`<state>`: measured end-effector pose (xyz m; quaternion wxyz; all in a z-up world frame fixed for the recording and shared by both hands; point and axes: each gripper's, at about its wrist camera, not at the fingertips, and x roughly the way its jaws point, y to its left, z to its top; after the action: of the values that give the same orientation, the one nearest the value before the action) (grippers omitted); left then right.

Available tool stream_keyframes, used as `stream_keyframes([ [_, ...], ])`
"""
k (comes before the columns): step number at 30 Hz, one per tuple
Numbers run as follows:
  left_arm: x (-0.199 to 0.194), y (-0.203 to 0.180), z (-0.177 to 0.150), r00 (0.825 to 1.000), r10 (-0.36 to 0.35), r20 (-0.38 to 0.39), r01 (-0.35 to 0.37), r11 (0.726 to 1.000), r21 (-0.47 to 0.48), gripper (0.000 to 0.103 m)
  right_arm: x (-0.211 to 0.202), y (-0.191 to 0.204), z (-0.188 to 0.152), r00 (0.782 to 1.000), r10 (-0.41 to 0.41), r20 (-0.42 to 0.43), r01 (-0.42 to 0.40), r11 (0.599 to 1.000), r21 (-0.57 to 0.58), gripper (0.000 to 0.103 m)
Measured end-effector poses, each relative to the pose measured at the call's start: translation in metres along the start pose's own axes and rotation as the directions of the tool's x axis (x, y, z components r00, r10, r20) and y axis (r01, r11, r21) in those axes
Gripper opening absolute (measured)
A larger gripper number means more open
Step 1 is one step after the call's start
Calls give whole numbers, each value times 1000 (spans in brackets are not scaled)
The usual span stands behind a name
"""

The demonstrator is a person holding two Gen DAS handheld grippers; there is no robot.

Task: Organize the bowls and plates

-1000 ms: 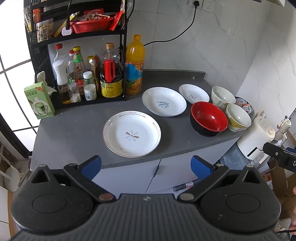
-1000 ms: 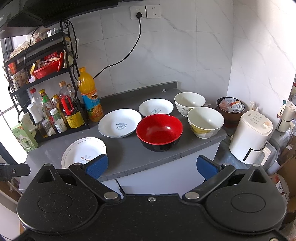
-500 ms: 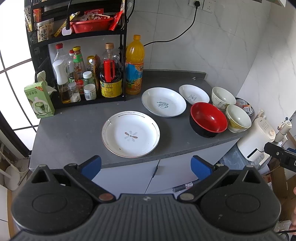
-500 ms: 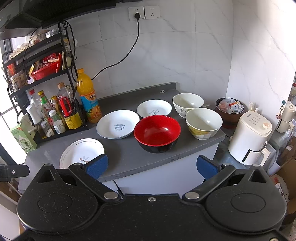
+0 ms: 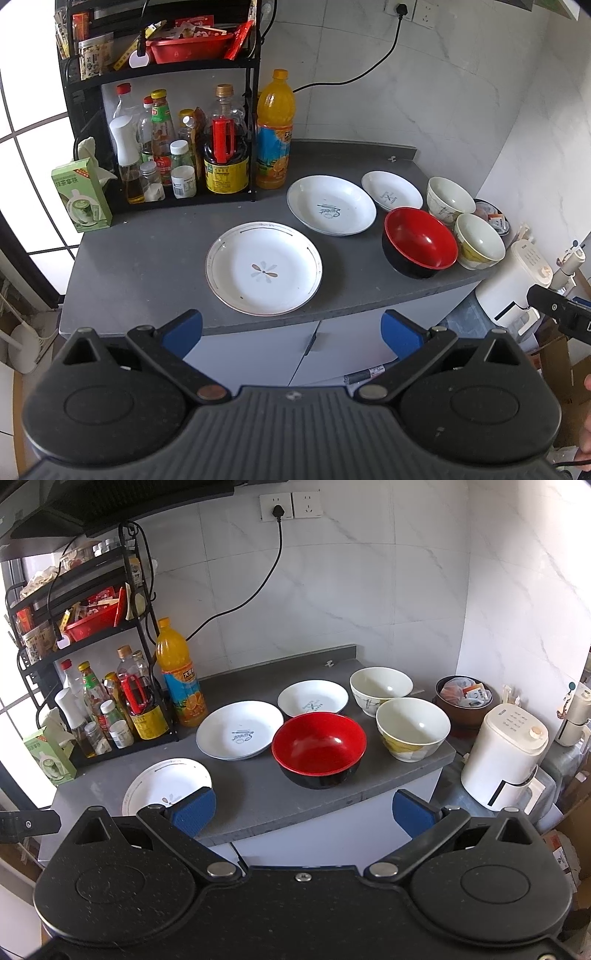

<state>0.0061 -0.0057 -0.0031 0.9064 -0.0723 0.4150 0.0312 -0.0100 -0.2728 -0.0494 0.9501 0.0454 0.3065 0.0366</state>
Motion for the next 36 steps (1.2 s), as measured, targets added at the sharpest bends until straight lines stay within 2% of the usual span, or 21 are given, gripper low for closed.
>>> stream_keyframes([
  [13,15,-19,11,1000,7,-3,-7,1000,-20,102,21,-15,10,1000,22,-15,-22,1000,7,103],
  [17,22,-35,17,1000,13,5,-13,1000,-26,102,30,-32,15,999,36,-7,-36,999,9,103],
  [24,42,-59,23,999,40,-13,-41,994,-98,101,45,-67,23,997,71,-6,-71,997,13,103],
  [31,59,-91,34,999,50,-16,-51,994,-98,100,63,-103,32,996,93,-12,-92,995,41,102],
  [33,63,-103,38,999,52,-6,-52,995,-81,99,67,-112,36,995,95,-11,-94,994,52,101],
  [36,69,-119,46,999,41,6,-40,998,-57,99,73,-121,40,995,103,-9,-103,993,54,93],
])
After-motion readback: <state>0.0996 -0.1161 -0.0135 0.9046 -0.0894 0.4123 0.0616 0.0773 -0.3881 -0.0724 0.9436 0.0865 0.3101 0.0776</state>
